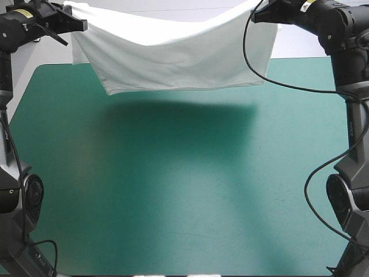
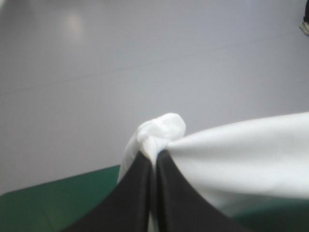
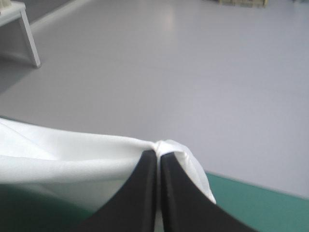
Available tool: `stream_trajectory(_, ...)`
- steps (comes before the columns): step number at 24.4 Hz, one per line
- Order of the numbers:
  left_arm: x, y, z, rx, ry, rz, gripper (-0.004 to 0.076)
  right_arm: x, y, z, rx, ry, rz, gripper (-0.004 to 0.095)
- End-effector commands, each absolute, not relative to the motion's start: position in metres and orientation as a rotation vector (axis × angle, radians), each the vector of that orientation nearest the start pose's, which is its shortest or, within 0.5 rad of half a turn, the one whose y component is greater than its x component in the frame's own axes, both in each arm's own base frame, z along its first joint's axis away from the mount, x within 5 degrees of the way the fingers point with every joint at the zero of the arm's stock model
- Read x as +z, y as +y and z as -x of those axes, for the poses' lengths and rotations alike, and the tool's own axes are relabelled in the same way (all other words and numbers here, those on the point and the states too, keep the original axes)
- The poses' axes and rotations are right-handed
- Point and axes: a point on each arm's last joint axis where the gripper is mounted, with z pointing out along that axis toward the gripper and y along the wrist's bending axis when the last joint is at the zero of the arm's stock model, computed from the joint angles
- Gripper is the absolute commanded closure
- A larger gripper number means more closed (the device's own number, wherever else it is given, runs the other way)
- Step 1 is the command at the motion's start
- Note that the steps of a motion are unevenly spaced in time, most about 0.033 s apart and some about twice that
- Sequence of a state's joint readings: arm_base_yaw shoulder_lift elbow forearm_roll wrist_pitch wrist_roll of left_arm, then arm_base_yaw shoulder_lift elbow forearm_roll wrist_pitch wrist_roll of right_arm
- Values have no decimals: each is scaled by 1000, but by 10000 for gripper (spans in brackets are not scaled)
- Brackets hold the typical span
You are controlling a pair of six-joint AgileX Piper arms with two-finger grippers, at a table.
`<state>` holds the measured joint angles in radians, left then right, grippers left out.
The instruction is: Fold the cloth
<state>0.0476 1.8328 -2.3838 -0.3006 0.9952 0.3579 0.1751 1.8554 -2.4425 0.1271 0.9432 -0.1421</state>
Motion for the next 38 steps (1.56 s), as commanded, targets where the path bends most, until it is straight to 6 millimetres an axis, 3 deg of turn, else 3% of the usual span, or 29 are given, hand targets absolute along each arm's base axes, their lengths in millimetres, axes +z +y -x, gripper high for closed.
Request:
stream_trajectory(1,534,-8,-368,-100,1869,-321,705,535,69,-366,143,1903,257,925)
stream_trajectory(3,518,-8,-373,-118,1964,-344,705,517,69,-371,130,2042,267,925)
stream_trajectory(7,487,-8,-379,-139,2142,-395,705,501,72,-377,167,2111,253,925)
stream_trajectory(10,464,-5,-380,-121,2287,-407,705,490,73,-369,206,2173,247,925)
stream_trajectory(14,435,-2,-372,-116,2424,-372,705,452,72,-350,239,2347,256,925)
stream_trajectory(16,410,-2,-359,-136,2526,-394,705,419,69,-335,226,2471,276,925)
stream_trajectory(20,364,-5,-303,-194,2709,-423,705,368,65,-289,264,2660,297,925)
stream_trajectory(23,343,-7,-258,-218,2793,-377,705,333,63,-257,312,2778,288,925)
stream_trajectory(27,321,-3,-222,-154,2884,-301,705,304,58,-232,310,2878,288,925)
stream_trajectory(31,285,0,-207,-139,3010,-308,704,286,55,-216,303,2931,350,924)
stream_trajectory(33,277,0,-206,-135,3003,-305,703,281,55,-213,300,2944,380,907)
stream_trajectory(35,274,0,-206,-134,3003,-303,683,279,55,-212,304,2944,410,840)
stream_trajectory(38,273,-1,-206,-138,2998,-303,615,278,55,-213,307,2927,405,648)
